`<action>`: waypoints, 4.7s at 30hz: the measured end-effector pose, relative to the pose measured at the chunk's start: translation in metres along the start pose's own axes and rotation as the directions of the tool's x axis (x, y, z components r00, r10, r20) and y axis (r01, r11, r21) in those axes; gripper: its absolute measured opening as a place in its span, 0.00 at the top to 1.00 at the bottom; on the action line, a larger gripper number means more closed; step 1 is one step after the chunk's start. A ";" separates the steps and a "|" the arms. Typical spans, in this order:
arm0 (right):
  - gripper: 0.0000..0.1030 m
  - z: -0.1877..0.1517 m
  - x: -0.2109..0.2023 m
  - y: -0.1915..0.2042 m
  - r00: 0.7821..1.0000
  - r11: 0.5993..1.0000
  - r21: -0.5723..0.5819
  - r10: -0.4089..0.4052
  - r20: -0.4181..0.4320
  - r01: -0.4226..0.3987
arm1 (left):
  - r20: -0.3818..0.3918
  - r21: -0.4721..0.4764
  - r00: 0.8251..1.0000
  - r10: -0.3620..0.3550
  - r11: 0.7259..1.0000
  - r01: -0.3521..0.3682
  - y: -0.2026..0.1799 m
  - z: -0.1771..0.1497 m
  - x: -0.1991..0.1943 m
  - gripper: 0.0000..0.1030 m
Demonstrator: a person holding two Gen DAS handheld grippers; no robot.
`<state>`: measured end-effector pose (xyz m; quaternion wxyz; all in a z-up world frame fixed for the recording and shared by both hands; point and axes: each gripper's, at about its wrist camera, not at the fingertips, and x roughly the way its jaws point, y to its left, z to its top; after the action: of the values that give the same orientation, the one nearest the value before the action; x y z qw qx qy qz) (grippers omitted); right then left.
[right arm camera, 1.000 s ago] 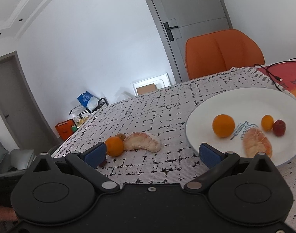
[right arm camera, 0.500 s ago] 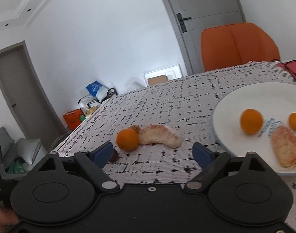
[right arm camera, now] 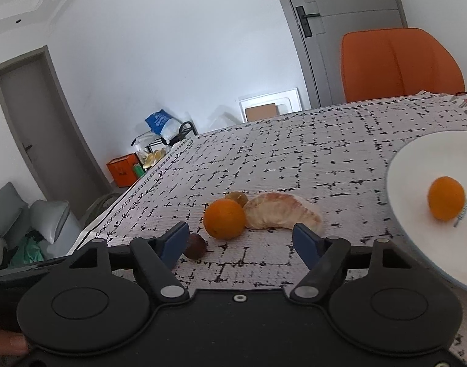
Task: Organize fruits
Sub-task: 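Grasp the yellowish round fruit with the left gripper while the right approaches an orange, then grasp the orange with the right gripper while the left holds the yellowish fruit, then carry the orange in the right gripper while the left carries the yellowish fruit to the plate, then open both grippers to set the orange and yellowish fruit on the plate, then move both open grippers back to the remaining fruit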
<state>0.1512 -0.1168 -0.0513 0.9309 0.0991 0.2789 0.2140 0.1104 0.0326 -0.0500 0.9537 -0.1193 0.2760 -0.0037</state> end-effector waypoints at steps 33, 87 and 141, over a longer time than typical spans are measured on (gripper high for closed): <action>0.64 0.005 0.018 0.005 0.999 0.999 0.016 -0.028 -0.023 0.029 | 0.015 -0.060 1.000 0.012 0.998 -0.011 0.018 0.011 0.001 0.75; 0.36 -0.011 -0.119 -0.119 0.955 0.957 0.225 -0.229 0.188 0.185 | -0.004 0.202 0.983 -0.183 0.963 0.180 -0.143 0.009 0.008 0.75; 0.00 -0.027 -0.160 -0.128 0.921 0.942 0.250 -0.290 0.262 0.225 | 0.044 0.281 0.990 -0.134 0.953 0.116 -0.173 0.017 -0.002 0.08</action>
<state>0.0598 -0.3018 -0.0361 0.9659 0.1921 0.1690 0.0405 0.1277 -0.1317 0.0050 0.9670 -0.0013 0.2348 -0.0990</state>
